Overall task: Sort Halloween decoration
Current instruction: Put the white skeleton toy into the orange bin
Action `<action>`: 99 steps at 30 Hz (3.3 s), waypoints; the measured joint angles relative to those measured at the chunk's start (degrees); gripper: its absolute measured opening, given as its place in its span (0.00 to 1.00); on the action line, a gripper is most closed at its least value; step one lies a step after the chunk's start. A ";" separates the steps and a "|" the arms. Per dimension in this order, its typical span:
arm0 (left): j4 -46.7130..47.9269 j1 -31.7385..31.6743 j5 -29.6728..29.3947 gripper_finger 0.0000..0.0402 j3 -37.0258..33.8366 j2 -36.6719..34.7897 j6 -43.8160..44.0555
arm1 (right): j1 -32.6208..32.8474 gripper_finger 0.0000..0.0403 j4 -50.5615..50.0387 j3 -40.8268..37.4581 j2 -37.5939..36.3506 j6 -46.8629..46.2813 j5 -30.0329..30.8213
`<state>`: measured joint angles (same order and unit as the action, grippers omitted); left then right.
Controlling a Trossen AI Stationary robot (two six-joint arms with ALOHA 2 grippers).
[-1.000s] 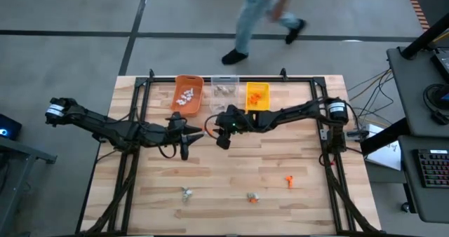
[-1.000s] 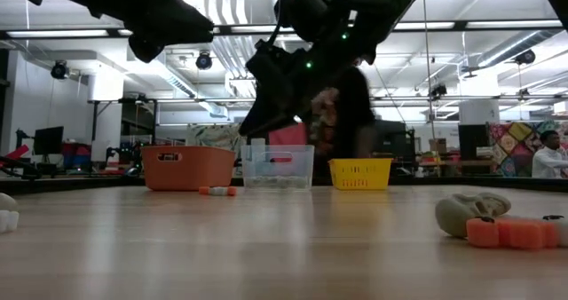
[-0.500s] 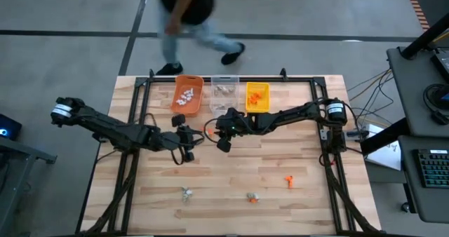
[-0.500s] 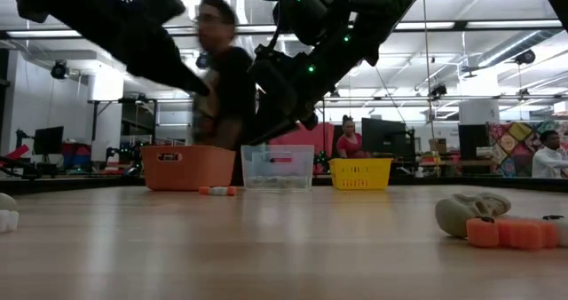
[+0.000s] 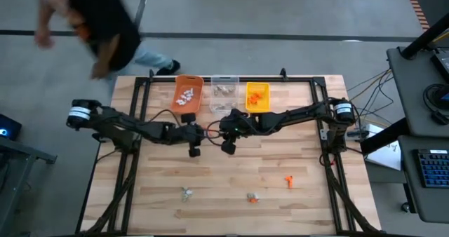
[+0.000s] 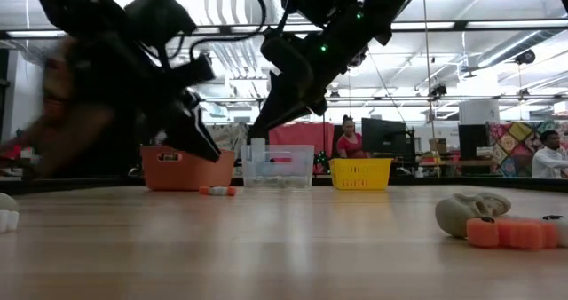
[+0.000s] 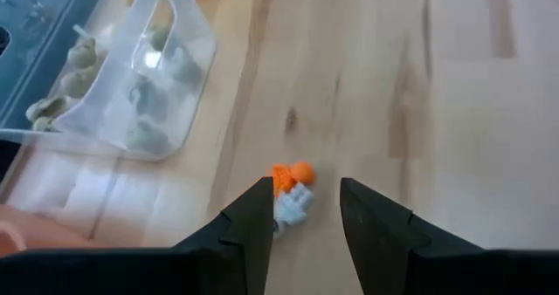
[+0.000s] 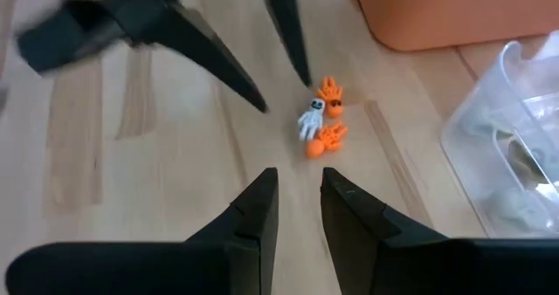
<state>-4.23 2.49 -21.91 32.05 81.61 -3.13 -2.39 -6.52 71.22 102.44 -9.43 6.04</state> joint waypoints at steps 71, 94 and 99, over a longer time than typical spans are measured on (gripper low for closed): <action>1.50 2.93 2.62 0.29 -0.85 2.37 16.33 | 1.81 0.19 -0.49 -0.15 -0.40 0.44 -0.04; -6.46 3.24 -2.71 0.14 -0.70 12.76 22.21 | 2.16 0.20 -0.49 -0.24 -0.40 0.44 -0.02; -4.26 4.16 -2.03 0.02 -0.94 9.82 22.08 | 2.16 0.20 -0.50 -0.24 -0.40 0.44 -0.02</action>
<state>-8.49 6.66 -23.94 31.12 91.43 18.94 -0.23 -7.02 70.98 102.04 -8.99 6.02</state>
